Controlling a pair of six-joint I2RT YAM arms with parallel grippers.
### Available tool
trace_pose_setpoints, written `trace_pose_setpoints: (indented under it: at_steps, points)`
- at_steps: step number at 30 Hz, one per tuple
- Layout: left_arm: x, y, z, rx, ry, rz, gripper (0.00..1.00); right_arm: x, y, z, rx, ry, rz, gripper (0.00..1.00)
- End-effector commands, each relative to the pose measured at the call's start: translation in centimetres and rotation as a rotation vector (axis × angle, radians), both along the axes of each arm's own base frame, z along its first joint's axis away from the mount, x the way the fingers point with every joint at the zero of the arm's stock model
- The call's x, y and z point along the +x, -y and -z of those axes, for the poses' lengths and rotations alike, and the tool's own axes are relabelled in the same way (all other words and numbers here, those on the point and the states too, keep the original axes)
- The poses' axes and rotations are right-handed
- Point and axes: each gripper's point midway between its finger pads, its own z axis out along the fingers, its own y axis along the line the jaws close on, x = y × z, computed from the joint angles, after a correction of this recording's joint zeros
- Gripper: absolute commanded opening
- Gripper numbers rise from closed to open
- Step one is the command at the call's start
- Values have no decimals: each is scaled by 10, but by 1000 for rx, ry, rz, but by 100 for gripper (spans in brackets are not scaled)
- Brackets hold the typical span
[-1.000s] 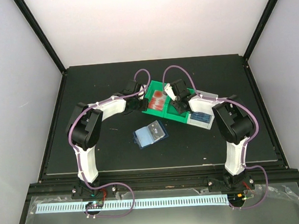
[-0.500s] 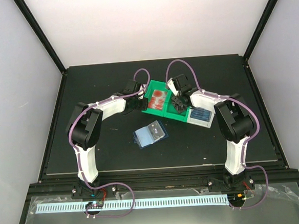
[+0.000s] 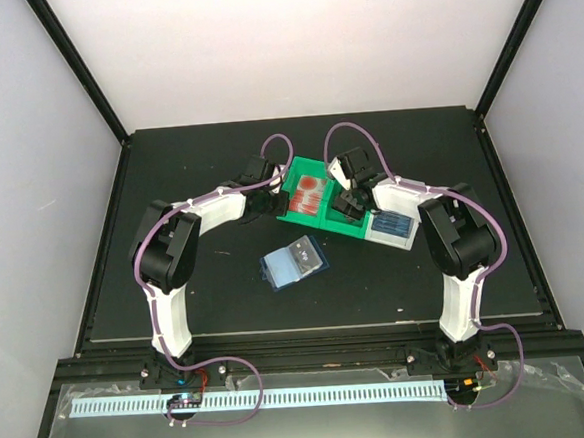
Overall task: Put the credit cards into the card holder
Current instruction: Pick up the credit card from the storage box.
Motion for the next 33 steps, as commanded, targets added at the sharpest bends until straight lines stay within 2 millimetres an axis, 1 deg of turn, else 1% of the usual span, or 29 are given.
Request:
trace_pose_setpoints:
  at_steps: [1,4,6,11,13,16,18,21,23,27,29,32,33]
  points:
    - [-19,-5,29,33,-117,34,19,4,12,5,-58,5,2,39]
    - [-17,-5,28,31,-118,33,20,6,10,4,-60,14,-4,39]
    - [-17,-4,27,30,-116,33,20,8,10,4,-66,19,-7,35]
    - [-16,-2,24,14,-128,27,22,9,3,7,-59,7,-36,21]
    - [-17,1,23,4,-137,26,23,8,0,7,-46,3,-56,14]
    - [-15,1,19,-7,-144,11,27,8,-2,0,-38,18,-61,2]
    - [-12,3,14,-17,-138,1,30,9,-1,-12,-30,48,-56,1]
    - [-6,5,2,-26,-122,-14,36,8,0,-38,-4,97,-42,1]
    - [-1,5,-8,-30,-109,-24,43,5,0,-56,36,122,-31,1]
    - [4,5,-29,-39,-79,-43,58,-10,-8,-90,155,137,-36,1]
    - [6,4,-40,-45,-65,-56,67,-20,-12,-107,246,119,-12,1]
    - [6,0,-59,-50,-37,-88,75,-40,-31,-146,483,82,12,1]
    - [5,-2,-65,-54,-32,-101,76,-48,-36,-155,550,72,11,1]
